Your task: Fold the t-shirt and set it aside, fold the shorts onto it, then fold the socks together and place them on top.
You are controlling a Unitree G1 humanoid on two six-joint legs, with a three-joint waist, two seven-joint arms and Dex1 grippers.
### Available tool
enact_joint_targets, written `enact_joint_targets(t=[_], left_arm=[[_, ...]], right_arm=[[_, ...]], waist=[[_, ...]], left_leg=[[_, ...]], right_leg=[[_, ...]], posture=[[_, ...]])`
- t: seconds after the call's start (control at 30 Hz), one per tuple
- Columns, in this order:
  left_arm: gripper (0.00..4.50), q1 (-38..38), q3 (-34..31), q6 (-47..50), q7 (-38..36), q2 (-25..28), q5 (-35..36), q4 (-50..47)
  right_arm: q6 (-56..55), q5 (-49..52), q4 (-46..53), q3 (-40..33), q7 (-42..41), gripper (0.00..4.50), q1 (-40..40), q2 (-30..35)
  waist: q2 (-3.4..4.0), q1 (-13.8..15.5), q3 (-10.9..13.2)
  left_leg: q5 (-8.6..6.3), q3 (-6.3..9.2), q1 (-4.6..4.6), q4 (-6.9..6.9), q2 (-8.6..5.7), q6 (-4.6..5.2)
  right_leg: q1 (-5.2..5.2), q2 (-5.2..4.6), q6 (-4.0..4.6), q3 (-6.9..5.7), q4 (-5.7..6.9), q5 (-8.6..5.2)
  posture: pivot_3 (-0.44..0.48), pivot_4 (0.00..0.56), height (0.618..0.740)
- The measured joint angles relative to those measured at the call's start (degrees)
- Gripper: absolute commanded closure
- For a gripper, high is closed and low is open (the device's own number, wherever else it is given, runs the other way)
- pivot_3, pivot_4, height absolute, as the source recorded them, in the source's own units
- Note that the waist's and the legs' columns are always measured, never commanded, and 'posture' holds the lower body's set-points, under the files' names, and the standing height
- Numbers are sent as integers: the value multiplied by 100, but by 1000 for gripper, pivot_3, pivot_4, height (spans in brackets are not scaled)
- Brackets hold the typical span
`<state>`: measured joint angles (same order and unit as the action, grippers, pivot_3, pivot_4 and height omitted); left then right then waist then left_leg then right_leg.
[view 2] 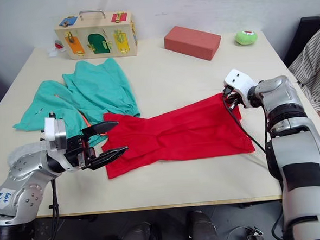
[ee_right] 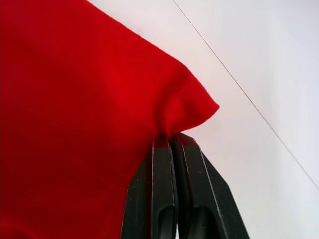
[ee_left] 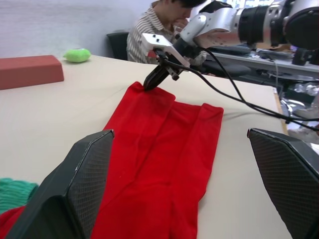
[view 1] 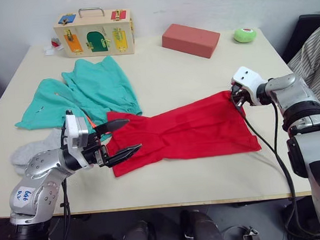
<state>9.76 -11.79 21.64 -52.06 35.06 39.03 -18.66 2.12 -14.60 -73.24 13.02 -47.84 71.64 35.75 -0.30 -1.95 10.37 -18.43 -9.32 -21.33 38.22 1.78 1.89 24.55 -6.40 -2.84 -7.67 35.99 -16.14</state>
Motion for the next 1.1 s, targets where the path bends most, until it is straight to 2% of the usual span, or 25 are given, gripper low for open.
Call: enact_joint_targets(t=[0.1, 0.2, 0.33, 0.43, 0.5, 0.57, 0.67, 0.83, 0.93, 1.1], left_arm=[[0, 158, 177, -240, -20, -50, -312, 374], [0, 451, 331, -416, -101, -13, -627, 867], [0, 968, 390, -499, -300, 329, -1014, 1778], [0, 1330, 433, -687, -599, 534, -1264, 2441], [0, 1669, 533, -812, -837, 639, -1403, 2891], [0, 2156, 732, -980, -1085, 675, -1618, 3447], [0, 2929, 1018, -1237, -1422, 714, -1998, 4391], [0, 4083, 1309, -1575, -1723, 496, -2518, 6156], [0, 4547, 1317, -1856, -1748, 404, -2748, 7029], [0, 5068, 1282, -2156, -1873, 190, -2973, 8165]], right_arm=[[-195, -5, -106, -24, 157, 4487, -19, -155], [-298, 126, -115, -238, 77, 3824, -98, -152], [-114, 559, 141, -722, -554, 2548, -174, 343], [815, 1079, 1124, -1142, -1358, 1435, -660, 881], [2083, 1598, 2440, -1408, -1784, 763, -1402, 1104], [3845, 2300, 4224, -1855, -1912, 87, -2408, 1271], [6266, 3220, 6477, -2639, -1632, 39, -3501, 1317], [8443, 3878, 8707, -3833, -916, 39, -4718, 1096], [8950, 4142, 9282, -4231, -551, 39, -5293, 755], [9010, 4628, 9941, -4796, 126, 39, -5900, 265]], waist=[[0, 0, 0], [1, 22, 0], [1, 38, 1], [1, 35, 1], [1, 41, 1], [1, 55, 1], [1, 73, 1], [-9, 72, -3], [-13, 56, -3], [-19, 57, -3]], left_leg=[[1, -1, 1, -1, 1, -1], [3, 0, -3, -3, 1, 2], [5, 1, -8, -7, -1, 6], [4, 3, -11, -14, 1, 7], [4, 9, -14, -13, 3, 6], [5, 17, -16, -12, 3, 6], [5, 23, -19, -1, 1, 6], [3, 26, -17, 0, -4, 7], [2, 23, -18, -3, -6, 8], [3, 22, -18, -7, -6, 9]], right_leg=[[0, 3, 0, 0, 2, 0], [0, 4, 0, -2, 7, 0], [0, 4, -2, -5, 6, 1], [-1, 4, -3, -11, -1, 2], [0, 4, -3, -16, 1, 2], [1, 4, -3, -22, 6, 2], [2, 3, -3, -27, 10, 2], [1, -3, -3, -28, -1, 2], [3, -2, -3, -27, 3, 2], [3, 4, -3, -30, 5, 2]], posture=[[0, 150, 740], [0, 150, 740], [0, 150, 740], [0, 150, 740], [0, 150, 740], [0, 150, 740], [0, 150, 740], [0, 150, 740], [0, 150, 740], [0, 150, 740]])
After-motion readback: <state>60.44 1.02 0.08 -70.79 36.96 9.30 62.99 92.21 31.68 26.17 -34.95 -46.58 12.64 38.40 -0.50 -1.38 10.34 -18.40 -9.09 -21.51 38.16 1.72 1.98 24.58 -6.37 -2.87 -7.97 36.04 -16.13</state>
